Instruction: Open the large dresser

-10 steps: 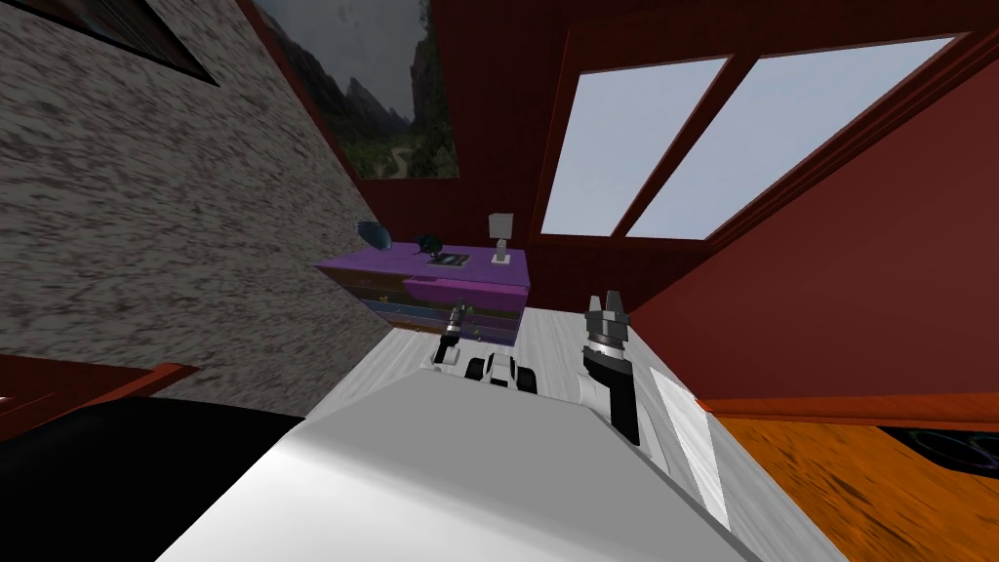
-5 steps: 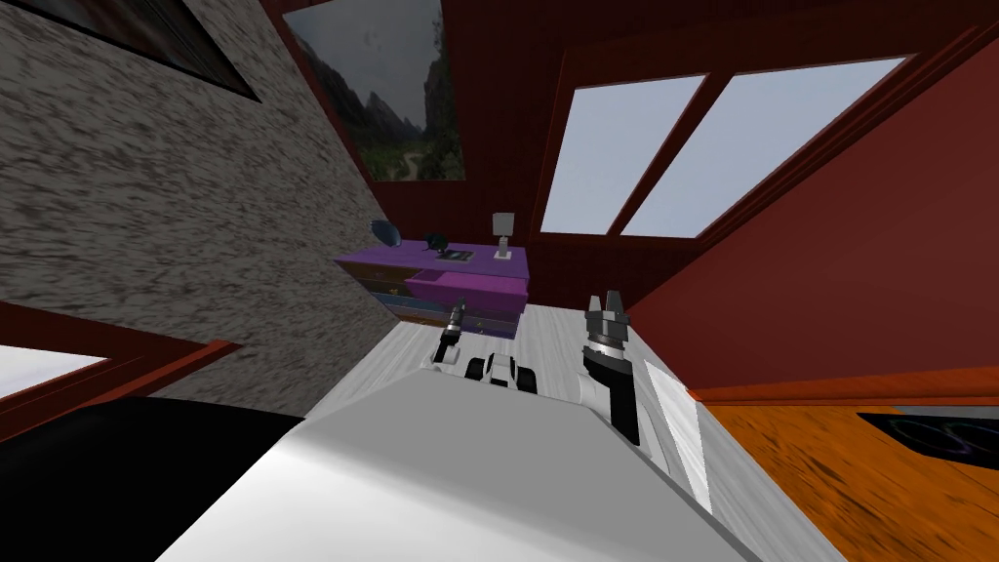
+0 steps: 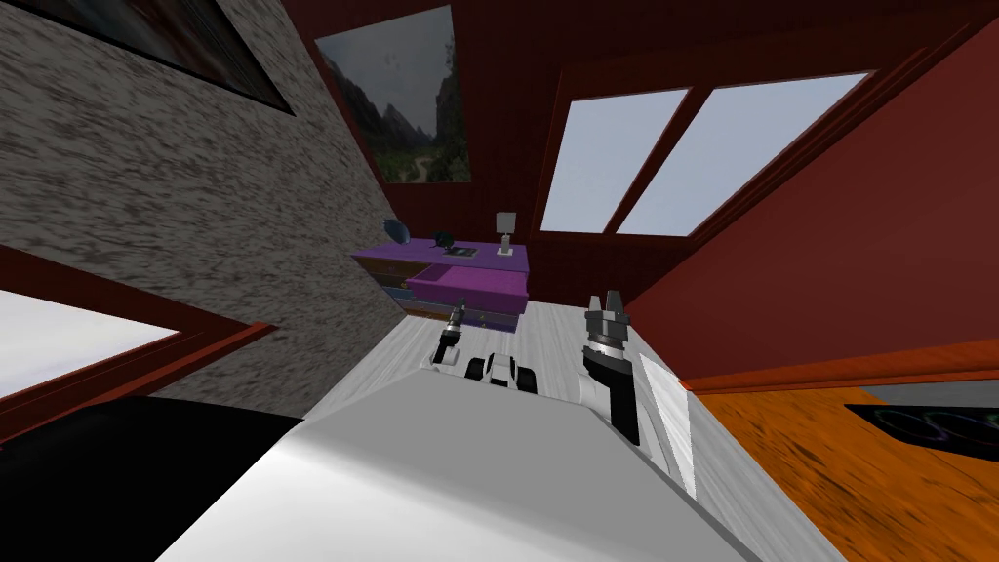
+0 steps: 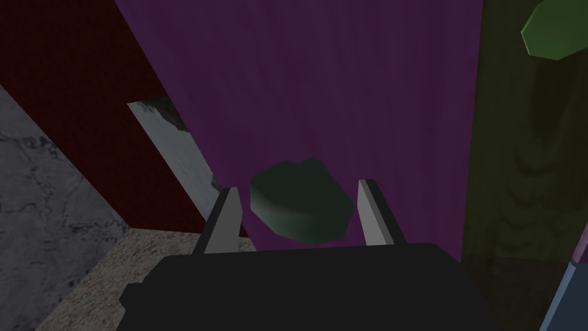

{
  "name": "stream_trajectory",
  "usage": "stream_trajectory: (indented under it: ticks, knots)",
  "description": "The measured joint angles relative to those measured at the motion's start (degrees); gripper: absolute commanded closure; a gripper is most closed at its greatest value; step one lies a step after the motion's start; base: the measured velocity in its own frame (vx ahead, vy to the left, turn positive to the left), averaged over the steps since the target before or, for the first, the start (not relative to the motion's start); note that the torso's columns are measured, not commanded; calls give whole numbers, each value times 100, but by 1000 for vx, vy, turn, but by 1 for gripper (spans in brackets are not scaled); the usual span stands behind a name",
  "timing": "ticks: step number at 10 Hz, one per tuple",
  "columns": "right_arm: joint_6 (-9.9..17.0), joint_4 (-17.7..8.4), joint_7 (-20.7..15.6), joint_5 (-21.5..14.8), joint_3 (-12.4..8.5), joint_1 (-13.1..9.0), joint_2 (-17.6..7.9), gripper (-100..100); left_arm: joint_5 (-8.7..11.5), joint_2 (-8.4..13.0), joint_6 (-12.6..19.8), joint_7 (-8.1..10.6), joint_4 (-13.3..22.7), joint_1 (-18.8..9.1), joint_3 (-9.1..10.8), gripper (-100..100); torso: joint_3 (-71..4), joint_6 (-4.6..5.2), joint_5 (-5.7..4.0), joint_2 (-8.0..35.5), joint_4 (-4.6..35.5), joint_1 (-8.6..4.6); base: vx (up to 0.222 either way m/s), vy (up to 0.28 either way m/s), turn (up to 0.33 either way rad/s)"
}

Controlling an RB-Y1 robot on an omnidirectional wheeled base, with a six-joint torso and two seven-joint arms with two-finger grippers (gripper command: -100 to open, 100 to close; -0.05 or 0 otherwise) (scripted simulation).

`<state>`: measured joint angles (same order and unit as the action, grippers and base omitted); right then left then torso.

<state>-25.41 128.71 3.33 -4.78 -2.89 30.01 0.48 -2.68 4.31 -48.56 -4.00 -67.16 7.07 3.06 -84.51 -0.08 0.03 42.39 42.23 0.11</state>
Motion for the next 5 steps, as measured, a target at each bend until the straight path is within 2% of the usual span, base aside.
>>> stream_trajectory:
  ticks: [4, 5]
  knots:
    - [0, 0, 0, 0, 0, 1, 0, 0, -18, 17, 6, 32, -73, 96, -42, 100, -16, 5, -4, -23, 0, -8, -143, -5, 21]
    - [0, 0, 0, 0, 0, 0, 0, 0, -22, 23, -1, 44, -110, 113, -53, -100, -2, 5, 0, -3, 0, -9, -124, -9, 2]
